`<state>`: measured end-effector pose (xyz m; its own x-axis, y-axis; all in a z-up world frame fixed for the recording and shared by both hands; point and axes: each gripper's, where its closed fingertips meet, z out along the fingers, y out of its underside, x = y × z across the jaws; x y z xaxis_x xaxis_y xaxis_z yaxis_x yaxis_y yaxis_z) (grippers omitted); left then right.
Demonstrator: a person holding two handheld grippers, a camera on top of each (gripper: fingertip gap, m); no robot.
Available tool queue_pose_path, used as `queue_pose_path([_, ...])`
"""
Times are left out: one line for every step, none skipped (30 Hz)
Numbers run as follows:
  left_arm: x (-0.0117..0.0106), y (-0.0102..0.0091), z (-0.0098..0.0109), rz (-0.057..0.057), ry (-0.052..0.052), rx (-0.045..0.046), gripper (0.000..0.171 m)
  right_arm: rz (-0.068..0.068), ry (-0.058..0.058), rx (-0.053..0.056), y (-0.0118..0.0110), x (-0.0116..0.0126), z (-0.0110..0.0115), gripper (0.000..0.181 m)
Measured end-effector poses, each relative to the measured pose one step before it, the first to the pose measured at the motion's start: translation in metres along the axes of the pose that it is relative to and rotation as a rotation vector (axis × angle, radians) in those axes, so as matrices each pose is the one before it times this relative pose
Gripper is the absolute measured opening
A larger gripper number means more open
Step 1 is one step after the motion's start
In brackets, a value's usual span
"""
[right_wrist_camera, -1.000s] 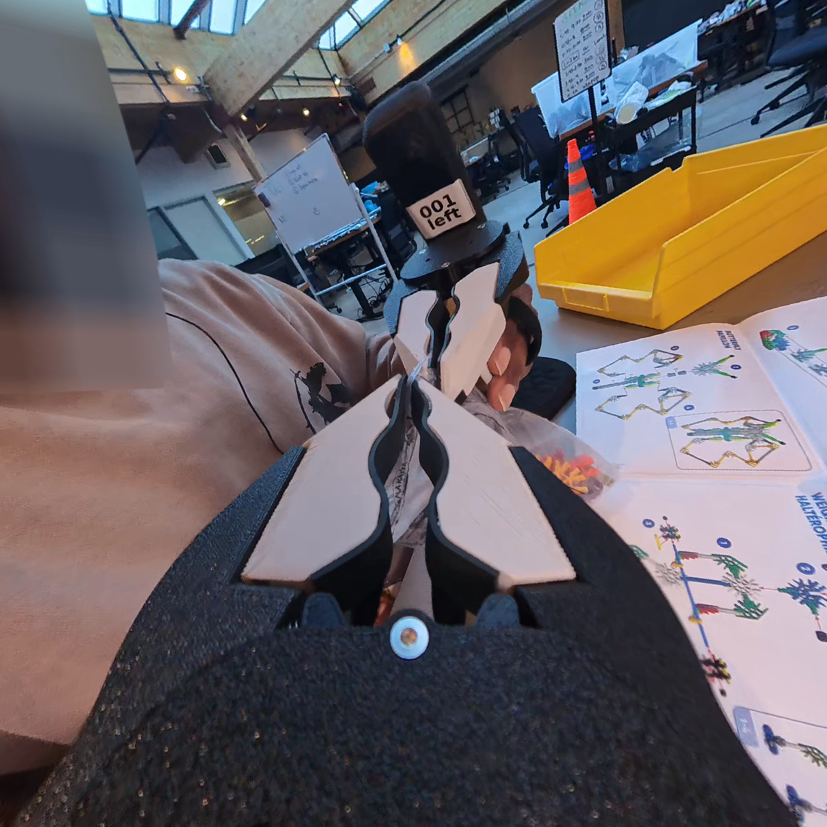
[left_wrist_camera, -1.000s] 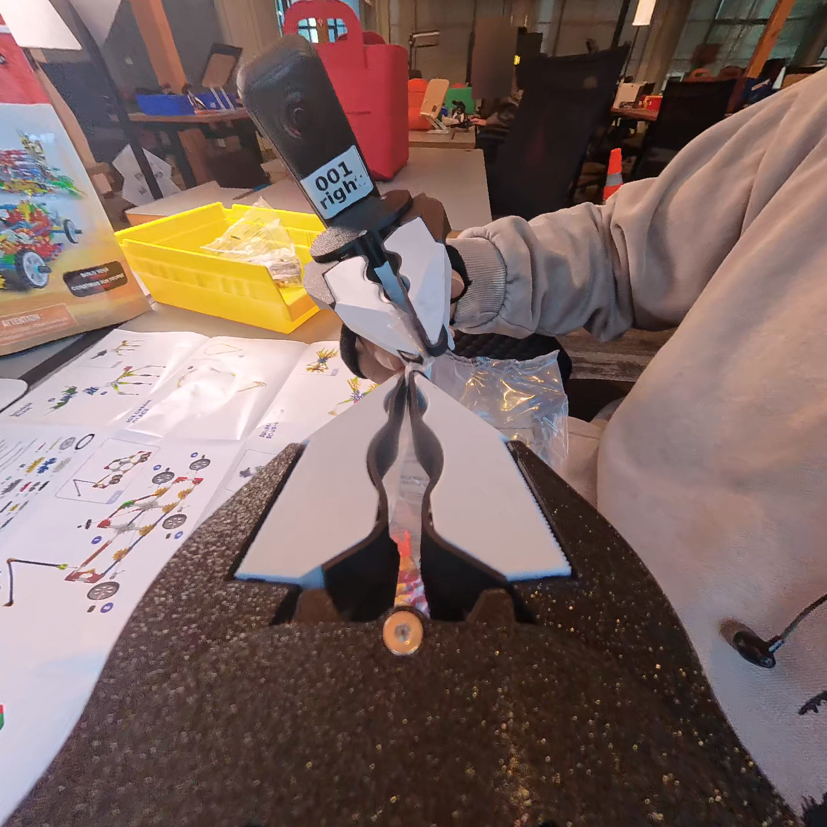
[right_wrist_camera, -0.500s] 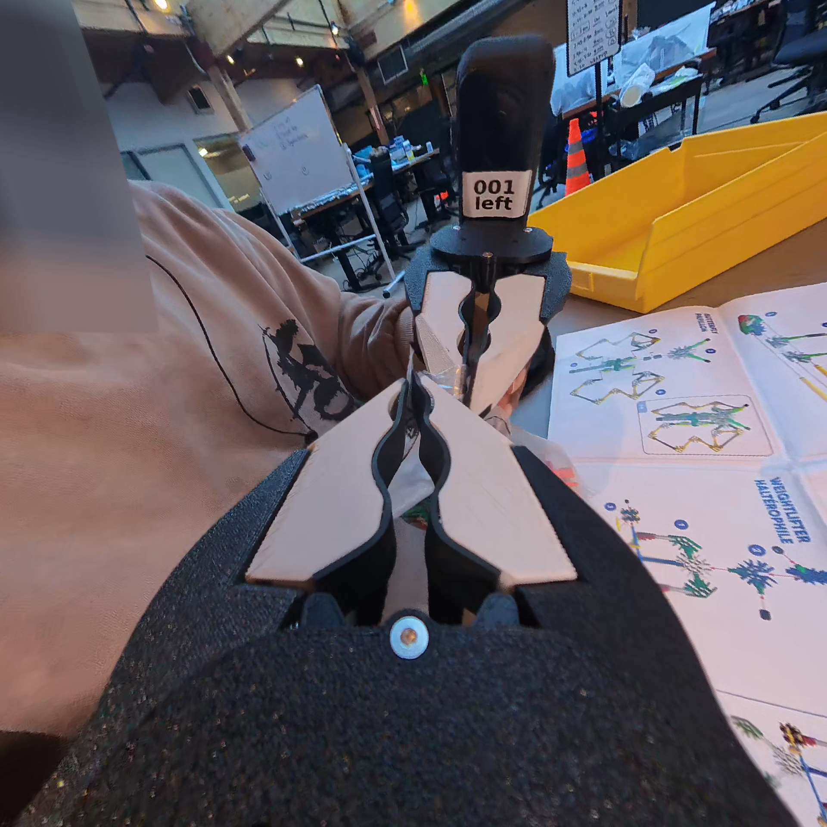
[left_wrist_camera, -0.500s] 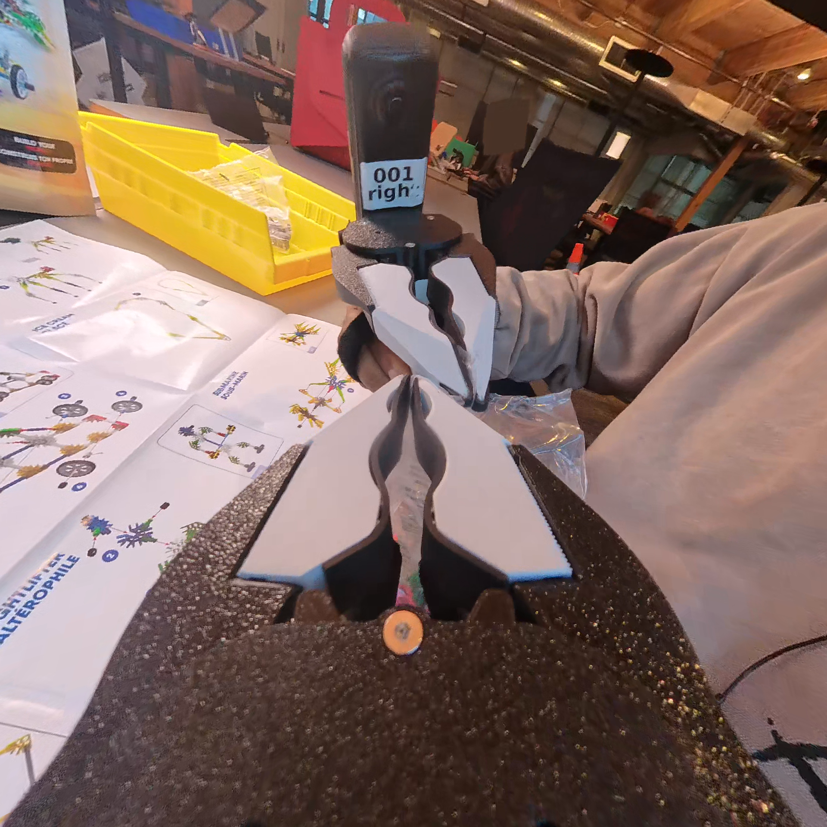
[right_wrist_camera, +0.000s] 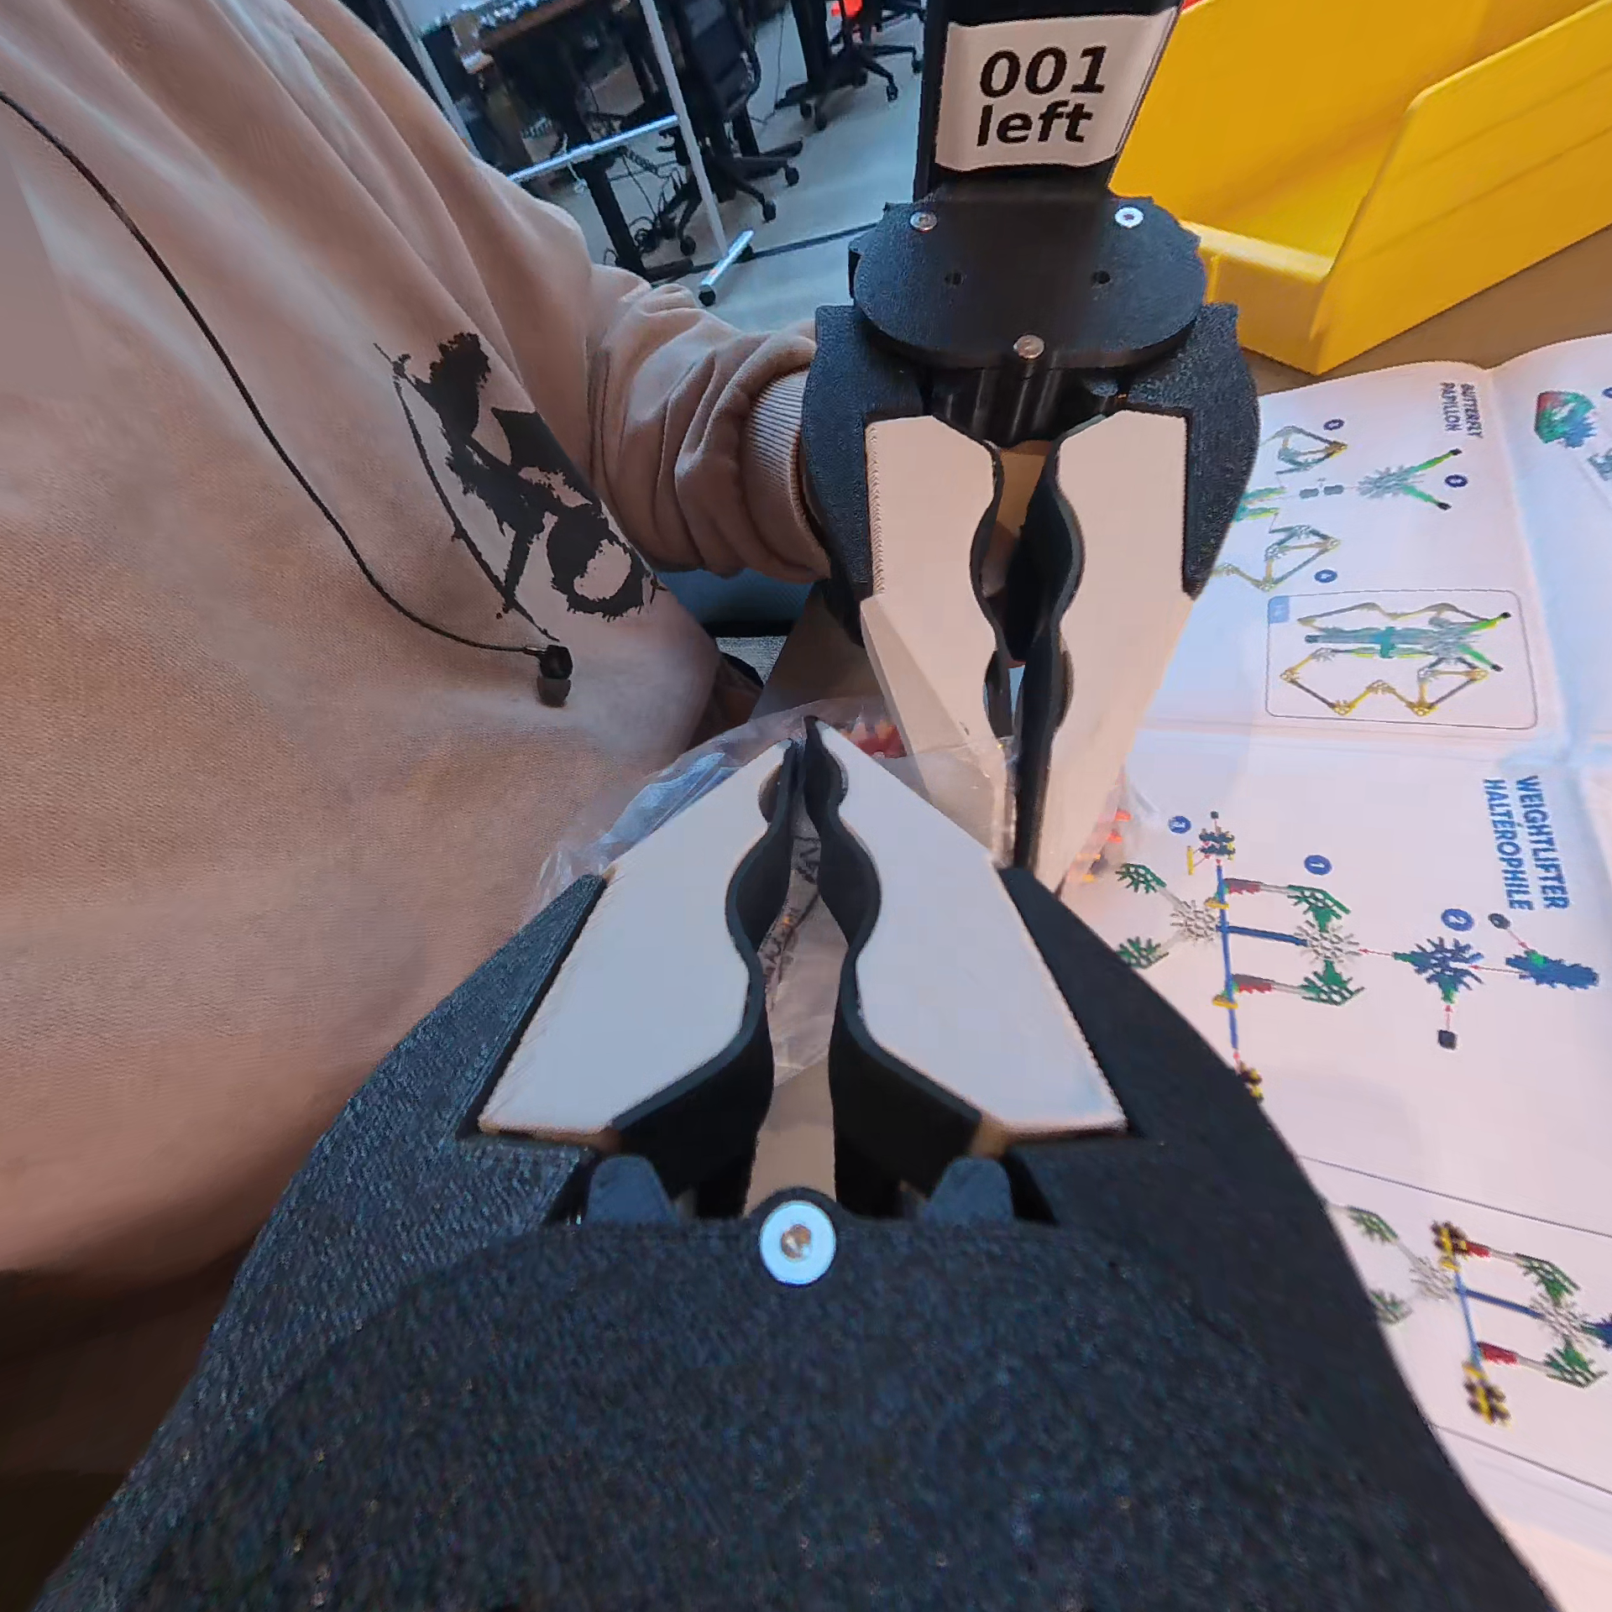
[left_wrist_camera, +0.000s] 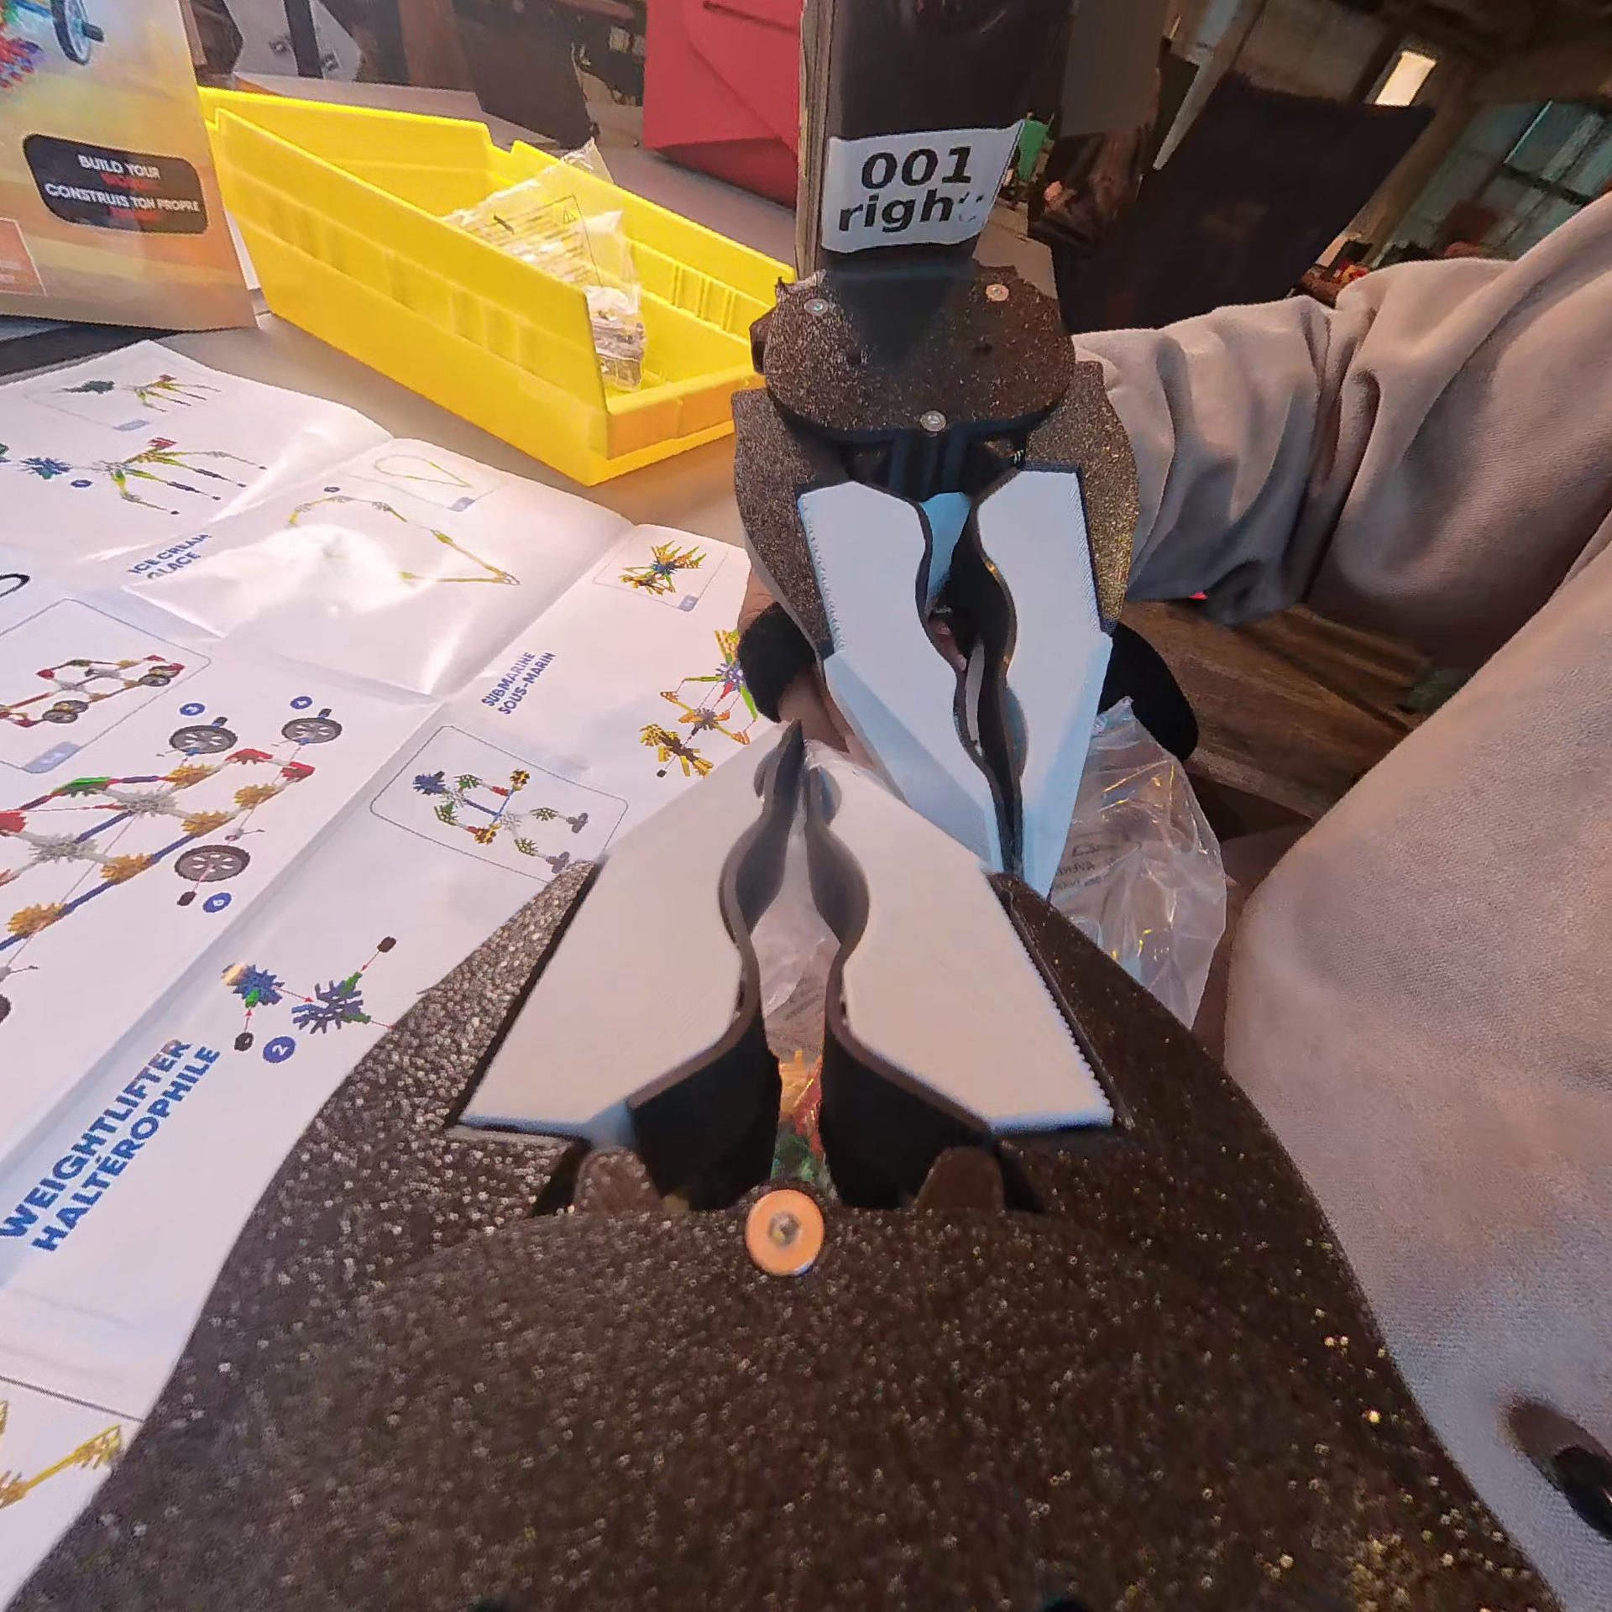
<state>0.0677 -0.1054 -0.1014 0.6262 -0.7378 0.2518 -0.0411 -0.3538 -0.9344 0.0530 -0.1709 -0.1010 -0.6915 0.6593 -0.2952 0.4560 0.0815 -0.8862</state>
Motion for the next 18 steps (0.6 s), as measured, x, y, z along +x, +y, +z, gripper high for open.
queue_pose_path([-0.00038,0.00173,0.00164,0.0026,-0.0015,-0.00641,0.0,0.0017,-0.0048,-0.0079,0.00254,-0.00173,-0.00056,0.0])
queue_pose_path([-0.00013,0.00205,0.00161,-0.0029,0.0025,-0.00447,0.0,-0.0003,-0.0078,-0.0095,0.00226,-0.00278,-0.00046,0.0])
queue_pose_path([-0.00048,0.00153,0.00131,-0.0066,0.0032,-0.00196,0.0,-0.0041,-0.0048,-0.01,0.00205,-0.00286,-0.00025,0.0])
queue_pose_path([-0.00075,0.00075,0.0007,-0.0053,0.0007,-0.00087,0.0,-0.0002,-0.0039,-0.0018,0.0012,-0.00244,-0.00109,0.0])
queue_pose_path([-0.00081,0.0003,0.00081,-0.0032,-0.0021,0.00103,0.0,0.0034,-0.0071,0.0015,0.0009,-0.00298,-0.00188,0.0])
queue_pose_path([-0.00095,0.00109,0.00131,0.0011,-0.0066,-0.00315,0.0,-0.0029,-0.0018,-0.0079,0.00218,-0.00286,-0.00132,0.0])
queue_pose_path([-0.0015,0.00126,0.00115,-0.0011,-0.0063,-0.00326,0.0,0.0001,-0.0178,-0.013,0.00317,-0.00548,-0.00063,0.0])
queue_pose_path([-0.00237,0.00119,0.00064,-0.0084,-0.005,-0.00151,0.0,-0.0011,-0.005,-0.0085,0.00302,-0.00391,-0.00051,0.0])
queue_pose_path([-0.01106,0.00094,-0.00165,-0.0029,-0.0515,0.00228,0.0,-0.0002,-0.0056,-0.0009,0.00187,-0.00384,-0.00198,0.0])
queue_pose_path([-0.01987,-0.0009,-0.0065,-0.0184,-0.0787,0.01421,0.0,0.017,-0.147,-0.002,0.00117,-0.02899,0.00178,0.0])
queue_pose_path([-0.0093,-0.00371,-0.00807,-0.0476,0.0005,0.02037,0.0,-0.0299,-0.0256,-0.0651,0.01235,-0.01281,0.00953,0.0])
queue_pose_path([0.00514,0.00033,-0.00405,0.0173,0.0253,-0.01243,0.0,-0.0253,0.0584,-0.0325,0.0073,0.00251,0.0029,0.0])
queue_pose_path([0.01022,0.00564,0.00174,0.0666,0.01,-0.04818,0.0,0.0021,0.0972,0.0707,-0.01003,0.01198,-0.01161,0.0])
queue_pose_path([0.0101,0.00263,0.00286,0.0292,0.019,-0.02812,0.0,-0.0063,0.0705,0.0611,-0.0137,0.00979,-0.01785,0.0])
queue_pose_path([0.00629,-0.00122,0.00127,0.0017,0.0168,-0.00362,0.0,-0.0227,0.058,0.0397,-0.01465,0.00653,-0.01555,0.0])
queue_pose_path([0.00254,-0.00271,0.00024,-0.008,0.0099,0.00592,0.0,-0.0279,0.0562,0.0053,-0.01081,0.00528,-0.00997,0.0])
queue_pose_path([-0.00031,-0.00219,-0.00043,-0.0074,0.0004,0.00333,0.0,-0.0382,0.0913,-0.0157,-0.006,0.01033,-0.00638,0.0])
queue_pose_path([-0.00125,-0.00146,-0.0006,-0.0003,-0.0058,-0.00166,0.0,-0.0305,0.1021,-0.0243,-0.00185,0.01339,-0.00428,0.0])
